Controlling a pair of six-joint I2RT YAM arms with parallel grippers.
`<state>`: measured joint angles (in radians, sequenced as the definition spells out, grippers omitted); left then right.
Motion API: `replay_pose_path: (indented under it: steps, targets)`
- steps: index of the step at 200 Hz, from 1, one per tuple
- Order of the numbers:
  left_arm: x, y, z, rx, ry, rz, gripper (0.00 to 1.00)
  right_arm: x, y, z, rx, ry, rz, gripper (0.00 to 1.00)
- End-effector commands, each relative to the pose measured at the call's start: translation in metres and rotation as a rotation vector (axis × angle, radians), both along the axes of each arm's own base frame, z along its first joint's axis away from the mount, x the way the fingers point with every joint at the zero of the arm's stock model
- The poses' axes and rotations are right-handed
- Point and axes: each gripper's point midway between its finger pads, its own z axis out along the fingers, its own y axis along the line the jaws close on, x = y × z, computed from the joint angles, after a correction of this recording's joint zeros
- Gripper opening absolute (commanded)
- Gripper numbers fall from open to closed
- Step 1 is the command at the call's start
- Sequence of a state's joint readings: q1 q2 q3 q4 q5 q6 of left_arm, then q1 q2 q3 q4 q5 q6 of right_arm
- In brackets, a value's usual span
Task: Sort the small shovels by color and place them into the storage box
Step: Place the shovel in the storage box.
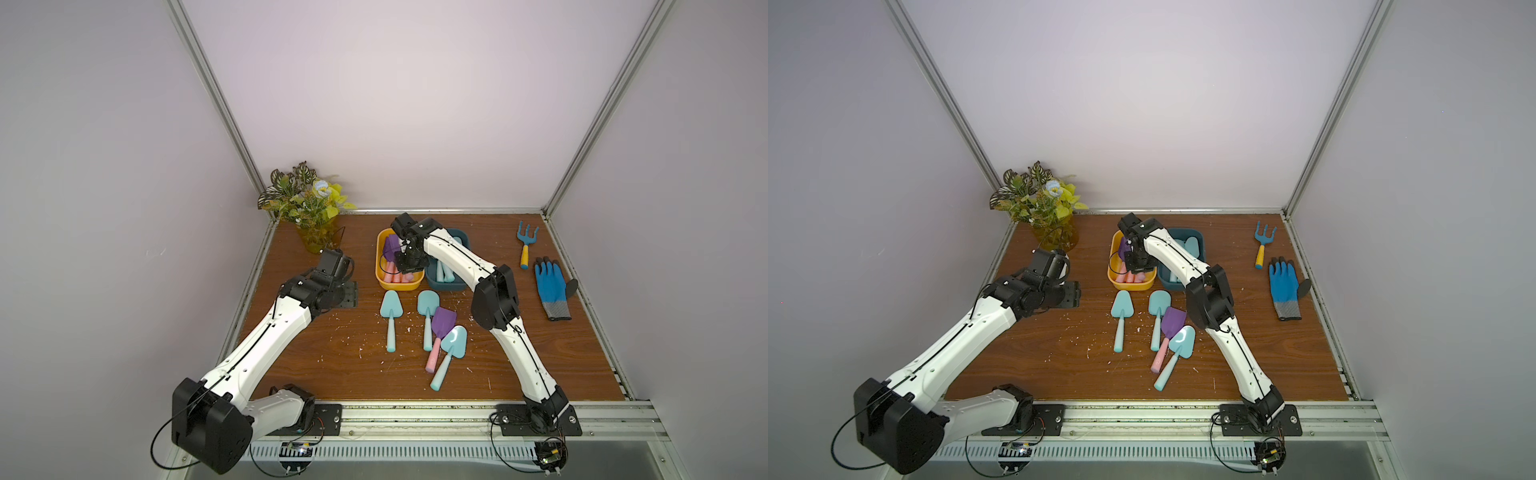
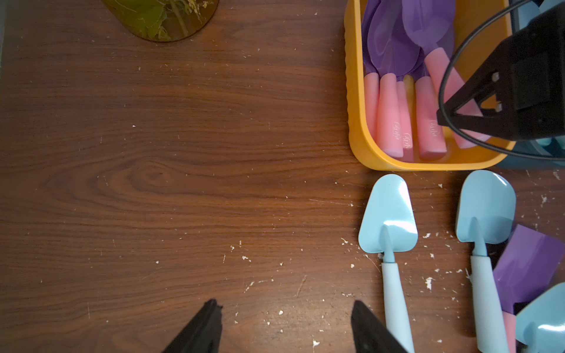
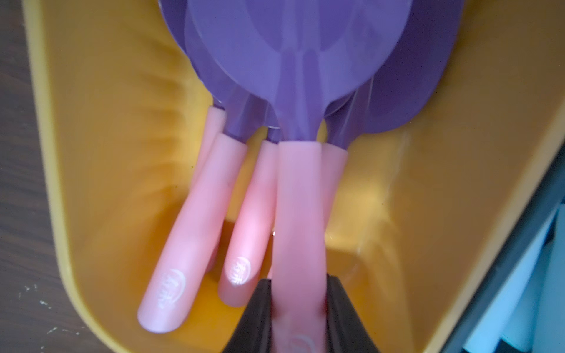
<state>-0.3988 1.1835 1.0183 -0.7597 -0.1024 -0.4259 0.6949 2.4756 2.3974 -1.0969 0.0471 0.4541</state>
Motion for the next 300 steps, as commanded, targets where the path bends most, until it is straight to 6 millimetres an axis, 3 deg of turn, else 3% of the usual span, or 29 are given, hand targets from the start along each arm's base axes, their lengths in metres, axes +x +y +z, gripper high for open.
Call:
replay_pose_path:
  steps: [1,217,300]
  targets:
    - [0.002,0.008,0.013,0.016,-0.033,0.016,0.69,0.003,0.006,0.021,0.028,-0.039,-0.02,0.1]
    - [0.001,0.011,0.01,0.027,-0.032,0.032,0.69,-0.002,0.004,0.019,-0.003,-0.036,-0.022,0.18]
    - [0.001,0.013,0.009,0.035,-0.031,0.032,0.7,-0.001,0.007,0.007,-0.011,-0.016,-0.023,0.25]
